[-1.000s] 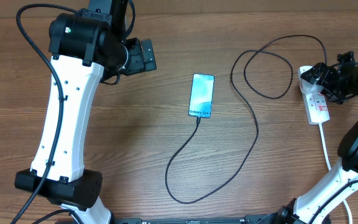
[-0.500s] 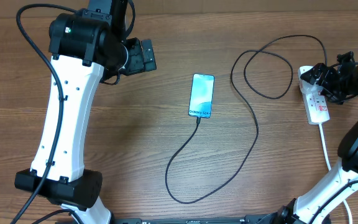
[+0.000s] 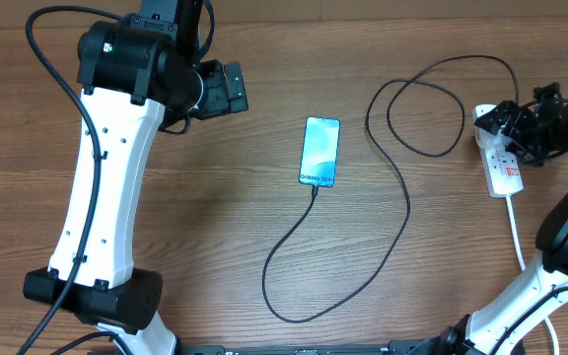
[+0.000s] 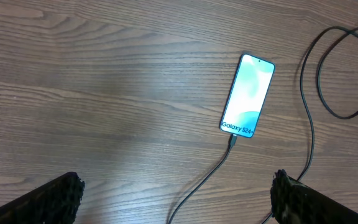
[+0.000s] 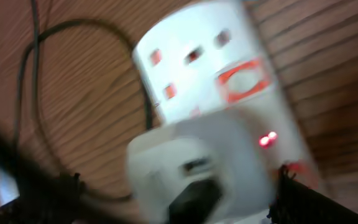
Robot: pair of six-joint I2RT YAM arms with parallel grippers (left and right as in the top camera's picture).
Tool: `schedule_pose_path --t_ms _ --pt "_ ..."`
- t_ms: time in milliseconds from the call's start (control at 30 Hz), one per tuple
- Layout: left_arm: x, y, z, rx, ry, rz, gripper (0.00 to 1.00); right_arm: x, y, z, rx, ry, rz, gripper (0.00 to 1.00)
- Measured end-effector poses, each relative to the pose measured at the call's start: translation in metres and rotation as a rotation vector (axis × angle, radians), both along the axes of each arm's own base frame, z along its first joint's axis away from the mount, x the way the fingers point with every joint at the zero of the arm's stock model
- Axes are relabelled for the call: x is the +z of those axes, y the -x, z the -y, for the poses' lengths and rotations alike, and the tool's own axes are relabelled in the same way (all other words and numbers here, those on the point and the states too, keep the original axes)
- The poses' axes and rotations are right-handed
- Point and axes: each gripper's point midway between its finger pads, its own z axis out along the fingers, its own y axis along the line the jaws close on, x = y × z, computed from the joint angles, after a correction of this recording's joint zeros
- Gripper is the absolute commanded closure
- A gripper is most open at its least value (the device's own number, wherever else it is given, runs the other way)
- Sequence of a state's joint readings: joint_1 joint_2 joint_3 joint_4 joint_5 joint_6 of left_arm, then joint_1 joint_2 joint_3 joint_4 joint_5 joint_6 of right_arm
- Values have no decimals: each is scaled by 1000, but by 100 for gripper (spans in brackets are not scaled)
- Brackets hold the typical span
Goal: Plug charger to phone and switch on socket
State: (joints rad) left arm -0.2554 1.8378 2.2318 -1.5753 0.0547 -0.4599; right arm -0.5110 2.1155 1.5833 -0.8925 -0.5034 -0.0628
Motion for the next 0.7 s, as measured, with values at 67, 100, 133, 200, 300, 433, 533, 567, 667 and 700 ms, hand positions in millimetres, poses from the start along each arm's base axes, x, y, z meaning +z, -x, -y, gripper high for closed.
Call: schedule_pose_path --t_ms 67,100,133,200,300,433,533,567,667,700 --pt "0 0 0 0 0 0 0 1 3 -10 9 -43 -8 0" --pt "0 0 0 0 0 0 0 1 3 -15 15 -64 -8 0" --pt "0 0 0 0 0 0 0 2 3 -19 19 -75 -10 0" --pt "0 0 0 0 0 0 0 2 4 -23 23 -90 -13 0" --pt "0 0 0 0 0 0 0 2 4 -23 20 -92 -14 0" --pt "0 0 0 0 0 0 0 2 4 -22 8 -92 -19 0" --pt "0 0 0 0 0 0 0 1 4 -22 1 -93 -22 0" --pt "0 0 0 0 0 0 0 1 4 -22 0 -93 -22 0" --pt "0 0 0 0 0 0 0 1 4 -21 -11 -97 -27 0" --pt "0 0 0 0 0 0 0 1 4 -21 -14 -98 -28 0"
